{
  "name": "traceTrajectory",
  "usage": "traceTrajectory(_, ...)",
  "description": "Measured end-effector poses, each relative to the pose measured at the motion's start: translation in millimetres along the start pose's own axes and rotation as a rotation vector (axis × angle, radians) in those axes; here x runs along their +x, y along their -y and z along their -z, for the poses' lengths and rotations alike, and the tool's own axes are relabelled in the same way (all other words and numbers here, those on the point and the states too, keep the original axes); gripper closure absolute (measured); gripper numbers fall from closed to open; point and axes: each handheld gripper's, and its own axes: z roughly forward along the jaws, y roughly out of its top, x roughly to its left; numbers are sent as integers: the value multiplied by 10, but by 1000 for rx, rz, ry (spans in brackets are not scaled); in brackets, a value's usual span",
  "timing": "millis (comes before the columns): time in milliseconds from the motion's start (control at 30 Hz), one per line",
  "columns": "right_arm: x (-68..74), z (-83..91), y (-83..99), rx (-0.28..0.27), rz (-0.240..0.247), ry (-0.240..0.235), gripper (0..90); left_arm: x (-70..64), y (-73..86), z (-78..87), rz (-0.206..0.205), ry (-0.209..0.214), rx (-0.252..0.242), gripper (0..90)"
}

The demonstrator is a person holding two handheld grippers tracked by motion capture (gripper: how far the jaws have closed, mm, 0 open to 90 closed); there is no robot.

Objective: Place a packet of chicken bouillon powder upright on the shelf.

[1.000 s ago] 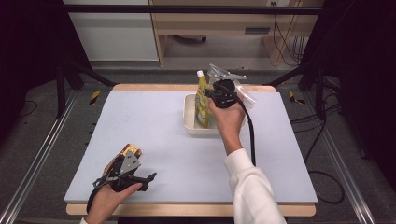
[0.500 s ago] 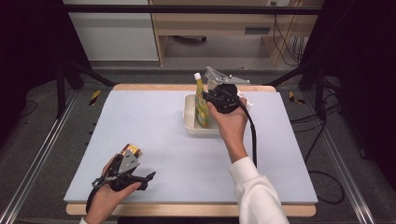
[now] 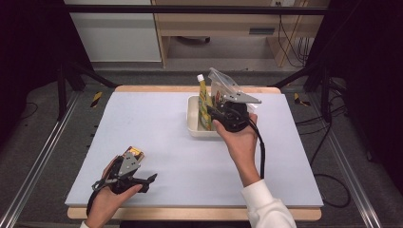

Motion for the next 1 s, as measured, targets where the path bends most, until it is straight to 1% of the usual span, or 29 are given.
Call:
traceTrajectory(233, 10, 82, 242, 21, 17, -3, 513, 36, 11, 3, 7, -16, 11, 92)
traceTrajectory(300, 12, 95, 316, 26, 20, -4, 494, 48, 18, 2, 9, -23, 18, 92)
traceTrajectory(333, 11, 97, 344, 30, 21, -4, 480, 65, 20, 13, 1, -22, 33, 92)
traceTrajectory(400, 10, 103, 433, 39, 23, 0, 441, 74, 22, 16, 6, -28, 31, 92)
traceTrajectory(500, 4, 114, 544, 46, 27, 9, 397, 84, 28, 18, 27, -33, 29, 94)
traceTrajectory(600, -8, 128, 652, 59, 40, 9, 344, 102, 33, 27, 19, -36, 48, 95)
traceTrajectory(633, -13, 138, 696, 62, 44, 8, 311, 97, 35, 21, 29, -35, 42, 96)
traceTrajectory(767, -37, 170, 836, 76, 55, 6, 213, 99, 40, 25, 26, -24, 60, 107)
traceTrajectory(800, -44, 186, 885, 77, 62, 10, 190, 95, 42, 19, 32, -24, 57, 107)
traceTrajectory(867, -68, 196, 960, 69, 63, 8, 141, 98, 44, 13, 30, -28, 58, 107)
traceTrajectory(900, -70, 196, 980, 79, 62, 10, 136, 105, 50, 6, 38, -30, 63, 108)
traceTrajectory(967, -72, 175, 1030, 111, 88, 4, 102, 120, 58, -9, 45, -41, 68, 108)
traceTrajectory(1000, -76, 169, 1045, 124, 94, 5, 107, 126, 59, -14, 47, -50, 71, 108)
